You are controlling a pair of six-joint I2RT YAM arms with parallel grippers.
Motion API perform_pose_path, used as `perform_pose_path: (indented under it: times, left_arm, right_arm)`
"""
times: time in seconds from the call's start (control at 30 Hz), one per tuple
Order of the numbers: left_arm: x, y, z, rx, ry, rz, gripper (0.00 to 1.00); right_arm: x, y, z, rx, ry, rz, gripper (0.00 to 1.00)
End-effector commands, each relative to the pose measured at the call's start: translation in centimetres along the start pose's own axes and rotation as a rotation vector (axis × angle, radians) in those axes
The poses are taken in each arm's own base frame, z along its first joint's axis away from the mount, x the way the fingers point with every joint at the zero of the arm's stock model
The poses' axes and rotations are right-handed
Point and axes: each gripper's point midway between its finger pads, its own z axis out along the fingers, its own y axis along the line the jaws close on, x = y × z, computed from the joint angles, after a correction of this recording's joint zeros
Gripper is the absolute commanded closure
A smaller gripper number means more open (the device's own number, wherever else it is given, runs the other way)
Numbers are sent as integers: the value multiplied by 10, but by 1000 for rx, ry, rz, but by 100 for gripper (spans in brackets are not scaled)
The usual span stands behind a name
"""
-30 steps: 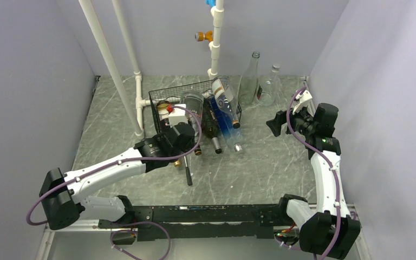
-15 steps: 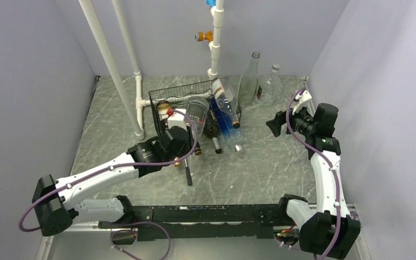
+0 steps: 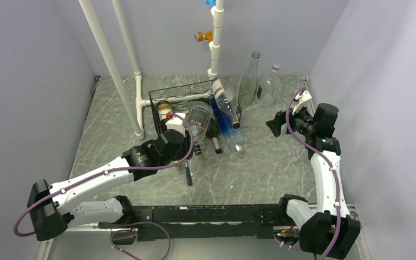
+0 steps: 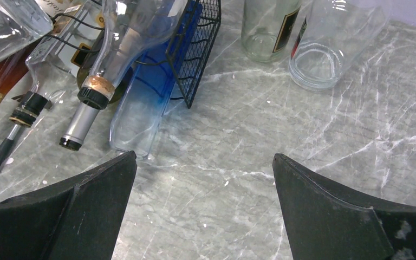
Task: Take the wine bottle off the wine rack
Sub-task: Place the wine bottle at the center of the board.
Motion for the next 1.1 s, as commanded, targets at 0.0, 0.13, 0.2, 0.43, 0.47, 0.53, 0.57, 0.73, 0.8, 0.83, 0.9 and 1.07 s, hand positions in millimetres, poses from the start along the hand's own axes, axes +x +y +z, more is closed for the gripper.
perform_pose_path:
  times: [0.0, 0.13, 0.2, 0.43, 0.47, 0.53, 0.57, 0.73, 0.8, 0.83, 0.9, 1.07]
  left_arm:
    - [-81, -43, -30, 196, -270, -109, 100]
    - [-76, -47, -33, 229, -253, -96, 100]
    - [-75, -49, -35, 247, -249, -92, 100]
    - [-70, -57, -41, 306, -229, -79, 100]
    - [-70, -58, -42, 312, -227, -77, 100]
    - [-69, -59, -44, 326, -221, -72, 100]
    - [-69, -60, -45, 333, -220, -69, 100]
    - [-66, -66, -49, 376, -207, -54, 100]
    - [-64, -69, -50, 393, -197, -45, 100]
    - [-62, -70, -51, 402, -191, -40, 100]
    - [-60, -72, -53, 416, -180, -31, 100]
    - [-57, -78, -58, 463, -162, -11, 100]
  right_arm:
    - [-11, 2, -2, -12, -47, -52, 0]
    - [-10, 2, -2, -16, -47, -53, 0]
    - [-9, 2, -2, -15, -45, -54, 0]
    - [-8, 2, -1, -19, -41, -53, 0]
    - [-8, 3, -1, -20, -42, -54, 0]
    - [-8, 3, -1, -22, -42, -56, 0]
    - [-8, 3, -1, -23, -42, -56, 0]
    - [-7, 3, -1, -26, -41, -58, 0]
    - [-6, 3, -1, -31, -40, -59, 0]
    - [-6, 4, -1, -34, -39, -60, 0]
    - [-6, 6, -1, -43, -39, -63, 0]
    - [-6, 10, -1, -72, -41, -73, 0]
